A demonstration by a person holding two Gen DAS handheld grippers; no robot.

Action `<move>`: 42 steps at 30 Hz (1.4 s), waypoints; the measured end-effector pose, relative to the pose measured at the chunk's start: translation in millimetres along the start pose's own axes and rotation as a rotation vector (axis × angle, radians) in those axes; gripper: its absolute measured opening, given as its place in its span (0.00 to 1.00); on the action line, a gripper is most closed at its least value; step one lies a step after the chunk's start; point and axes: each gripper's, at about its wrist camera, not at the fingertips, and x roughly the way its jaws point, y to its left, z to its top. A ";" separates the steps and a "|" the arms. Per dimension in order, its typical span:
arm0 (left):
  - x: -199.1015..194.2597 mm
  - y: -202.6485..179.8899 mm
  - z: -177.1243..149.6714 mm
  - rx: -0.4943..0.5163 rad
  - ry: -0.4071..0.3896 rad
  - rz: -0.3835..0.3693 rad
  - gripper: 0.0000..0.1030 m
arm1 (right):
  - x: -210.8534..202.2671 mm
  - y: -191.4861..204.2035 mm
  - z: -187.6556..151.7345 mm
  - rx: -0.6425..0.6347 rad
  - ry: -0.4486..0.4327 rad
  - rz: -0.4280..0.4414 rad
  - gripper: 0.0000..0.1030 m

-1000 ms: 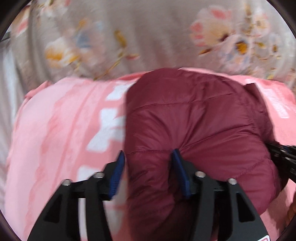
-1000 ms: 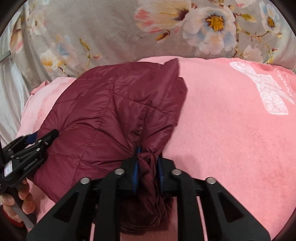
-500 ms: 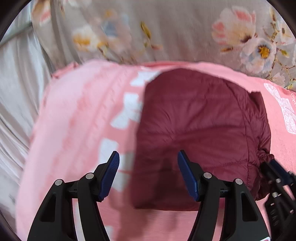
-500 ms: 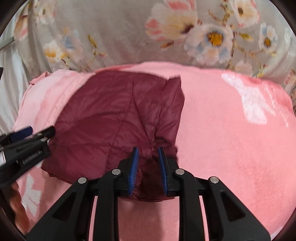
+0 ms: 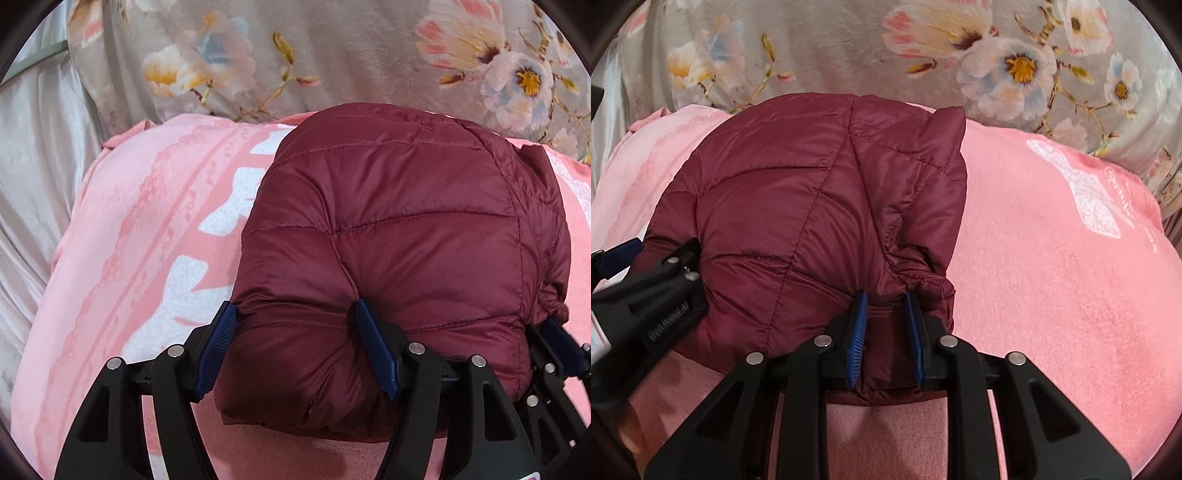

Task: Fold large clothes

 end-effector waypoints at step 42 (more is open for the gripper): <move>-0.4 -6.1 -6.4 0.011 -0.042 0.035 0.63 | 0.6 -11.7 0.9 0.049 0.008 0.078 0.19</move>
